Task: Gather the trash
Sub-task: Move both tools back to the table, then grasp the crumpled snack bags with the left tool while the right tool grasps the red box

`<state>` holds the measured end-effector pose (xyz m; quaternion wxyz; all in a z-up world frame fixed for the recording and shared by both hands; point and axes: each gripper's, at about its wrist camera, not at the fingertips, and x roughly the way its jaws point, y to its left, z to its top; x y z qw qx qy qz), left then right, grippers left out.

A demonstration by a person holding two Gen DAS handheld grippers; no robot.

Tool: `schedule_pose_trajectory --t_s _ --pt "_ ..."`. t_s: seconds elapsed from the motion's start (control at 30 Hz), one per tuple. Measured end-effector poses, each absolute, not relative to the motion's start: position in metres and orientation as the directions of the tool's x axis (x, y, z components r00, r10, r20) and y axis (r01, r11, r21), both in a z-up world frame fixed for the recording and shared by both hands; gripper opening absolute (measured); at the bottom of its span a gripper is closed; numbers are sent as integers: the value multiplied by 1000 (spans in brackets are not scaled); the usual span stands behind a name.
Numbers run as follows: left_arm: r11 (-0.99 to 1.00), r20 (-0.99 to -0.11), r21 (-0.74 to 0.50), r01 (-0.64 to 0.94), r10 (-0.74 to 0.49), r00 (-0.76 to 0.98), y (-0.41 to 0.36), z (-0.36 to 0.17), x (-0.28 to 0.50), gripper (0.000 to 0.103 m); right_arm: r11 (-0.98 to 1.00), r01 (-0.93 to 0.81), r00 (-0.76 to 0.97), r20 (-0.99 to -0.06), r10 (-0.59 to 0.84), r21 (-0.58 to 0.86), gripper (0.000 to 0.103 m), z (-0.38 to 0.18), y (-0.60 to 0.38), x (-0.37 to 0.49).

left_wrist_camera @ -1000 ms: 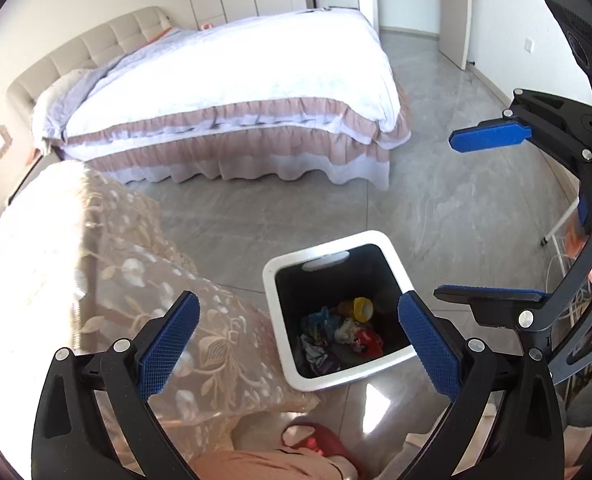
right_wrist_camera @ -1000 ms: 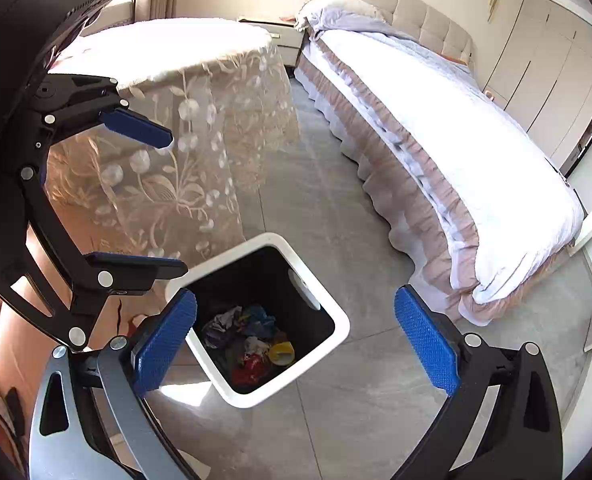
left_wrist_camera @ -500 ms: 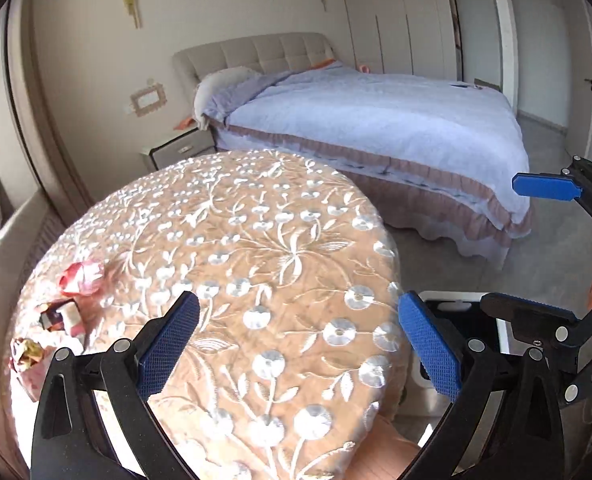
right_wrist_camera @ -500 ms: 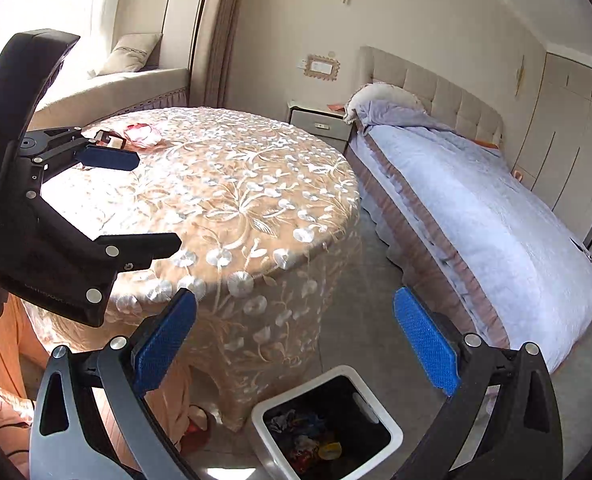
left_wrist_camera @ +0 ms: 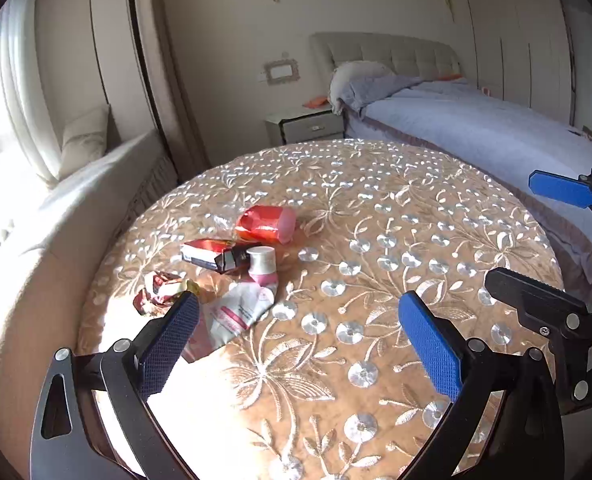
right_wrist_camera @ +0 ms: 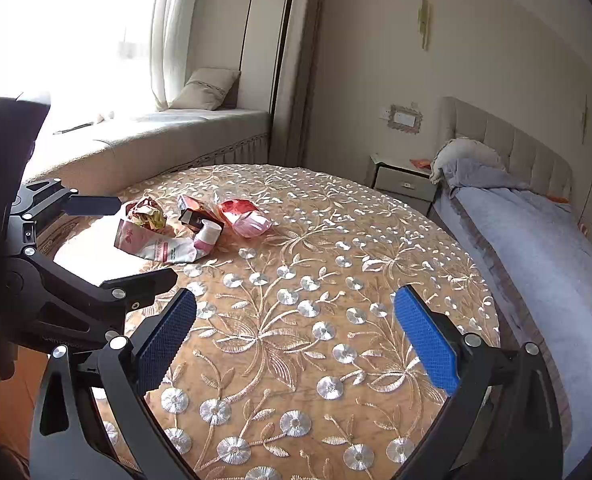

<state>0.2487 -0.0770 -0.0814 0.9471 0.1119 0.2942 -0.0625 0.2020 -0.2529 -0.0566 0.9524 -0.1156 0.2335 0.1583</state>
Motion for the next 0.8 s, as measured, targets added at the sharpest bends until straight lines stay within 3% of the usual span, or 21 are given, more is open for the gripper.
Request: schedule_pose_trajectory --t_s 0.23,0.43,0.6,0.7,0.8 --pt "987 -619 157 23 80 781 -2 -90 297 98 879 -444 800 -520 300 -175 99 -61 -182 257" --pt "994 -654 107 5 66 753 37 -97 340 98 831 -525 748 -566 348 -183 99 -70 -139 301" --pt "989 -703 146 29 83 707 43 -119 365 97 787 -556 733 -604 313 -267 99 -88 -105 334" --pt "996 -728 75 56 16 686 55 -128 371 97 737 -587 717 -639 280 -335 89 -101 -89 349" --pt "990 -739 112 85 26 673 55 -136 377 97 669 -628 694 -675 250 -398 81 -115 -70 358"
